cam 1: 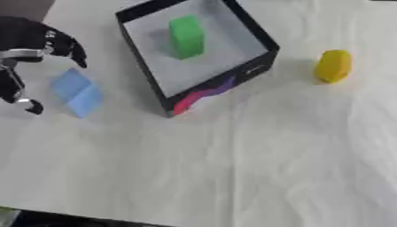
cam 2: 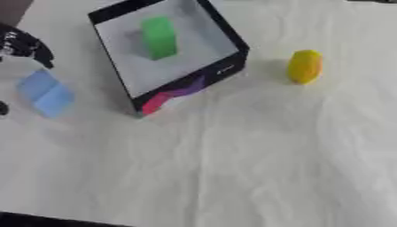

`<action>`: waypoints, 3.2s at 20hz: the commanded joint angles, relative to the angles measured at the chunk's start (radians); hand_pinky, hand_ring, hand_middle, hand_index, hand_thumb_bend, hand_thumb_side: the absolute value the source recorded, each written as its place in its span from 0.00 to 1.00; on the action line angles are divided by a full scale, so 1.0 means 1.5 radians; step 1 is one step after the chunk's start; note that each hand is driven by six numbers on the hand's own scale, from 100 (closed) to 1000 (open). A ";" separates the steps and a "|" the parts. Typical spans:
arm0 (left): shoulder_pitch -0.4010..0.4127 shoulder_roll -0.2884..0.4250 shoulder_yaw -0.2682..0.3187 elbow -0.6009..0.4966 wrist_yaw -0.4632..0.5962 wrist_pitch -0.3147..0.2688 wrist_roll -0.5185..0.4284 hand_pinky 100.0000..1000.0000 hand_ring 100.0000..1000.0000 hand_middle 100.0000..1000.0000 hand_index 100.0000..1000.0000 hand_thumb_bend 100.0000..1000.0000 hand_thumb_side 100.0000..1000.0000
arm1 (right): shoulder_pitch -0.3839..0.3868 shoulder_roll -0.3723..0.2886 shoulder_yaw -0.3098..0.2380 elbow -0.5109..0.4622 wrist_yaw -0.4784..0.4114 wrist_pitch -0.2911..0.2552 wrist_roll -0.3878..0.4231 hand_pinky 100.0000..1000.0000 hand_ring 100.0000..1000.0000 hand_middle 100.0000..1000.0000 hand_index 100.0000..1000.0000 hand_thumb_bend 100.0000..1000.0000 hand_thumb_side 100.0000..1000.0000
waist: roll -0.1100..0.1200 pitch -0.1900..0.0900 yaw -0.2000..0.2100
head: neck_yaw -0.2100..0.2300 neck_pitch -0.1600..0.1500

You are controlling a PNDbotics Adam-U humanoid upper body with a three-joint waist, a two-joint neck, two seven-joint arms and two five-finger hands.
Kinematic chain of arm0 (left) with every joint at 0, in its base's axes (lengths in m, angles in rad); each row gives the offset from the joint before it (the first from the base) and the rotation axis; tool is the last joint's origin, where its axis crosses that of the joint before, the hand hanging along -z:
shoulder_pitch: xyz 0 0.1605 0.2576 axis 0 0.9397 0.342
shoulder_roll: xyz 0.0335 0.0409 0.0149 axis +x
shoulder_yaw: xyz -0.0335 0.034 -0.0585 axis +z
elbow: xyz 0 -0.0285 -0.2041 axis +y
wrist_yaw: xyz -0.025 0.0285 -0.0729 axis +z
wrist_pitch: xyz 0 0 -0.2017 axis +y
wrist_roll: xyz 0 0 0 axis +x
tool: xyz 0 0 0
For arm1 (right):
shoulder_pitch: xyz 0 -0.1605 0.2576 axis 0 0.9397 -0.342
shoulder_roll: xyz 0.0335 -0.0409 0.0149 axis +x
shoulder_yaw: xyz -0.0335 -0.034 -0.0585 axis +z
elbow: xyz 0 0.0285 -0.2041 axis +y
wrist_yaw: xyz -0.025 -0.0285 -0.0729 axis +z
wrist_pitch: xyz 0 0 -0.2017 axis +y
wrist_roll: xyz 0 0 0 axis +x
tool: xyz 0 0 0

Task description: Pick up objects on the table and place them in the box.

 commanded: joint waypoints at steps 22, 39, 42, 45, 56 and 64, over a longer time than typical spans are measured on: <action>-0.020 -0.004 -0.001 0.042 -0.010 -0.014 -0.007 0.82 0.83 0.80 0.84 0.76 0.00 | -0.001 -0.005 -0.004 -0.012 0.008 0.008 0.006 0.97 0.81 0.76 0.83 0.00 0.39 | 0.008 0.002 -0.001 | -0.003 -0.015; -0.028 -0.036 -0.005 0.098 0.011 -0.018 -0.005 0.78 0.77 0.66 0.74 0.66 0.00 | -0.003 0.002 -0.004 -0.012 0.012 0.015 0.004 0.97 0.81 0.76 0.83 0.00 0.41 | 0.009 0.008 -0.006 | 0.000 -0.016; -0.027 -0.035 -0.002 0.097 0.024 -0.012 -0.003 0.76 0.75 0.60 0.68 0.58 0.00 | -0.002 0.002 -0.004 -0.012 0.012 0.016 0.004 0.97 0.81 0.76 0.83 0.00 0.41 | 0.009 0.007 -0.006 | 0.000 -0.016; -0.026 -0.032 0.005 0.088 0.035 -0.006 0.010 0.72 0.70 0.54 0.60 0.47 0.00 | -0.002 0.002 -0.005 -0.012 0.011 0.016 0.004 0.97 0.81 0.76 0.83 0.00 0.41 | 0.008 0.007 -0.006 | 0.001 -0.016; -0.079 -0.002 0.090 -0.074 0.082 0.081 0.048 0.71 0.65 0.50 0.55 0.51 0.00 | 0.007 -0.005 -0.009 -0.012 0.011 0.012 -0.003 0.97 0.81 0.76 0.83 0.00 0.40 | 0.011 -0.002 0.000 | -0.004 -0.007; -0.253 -0.135 0.111 0.017 0.034 0.123 0.039 0.71 0.64 0.49 0.55 0.54 0.00 | -0.019 -0.028 0.001 -0.012 -0.010 0.005 0.013 0.97 0.81 0.76 0.83 0.00 0.37 | 0.016 -0.013 -0.010 | 0.014 -0.005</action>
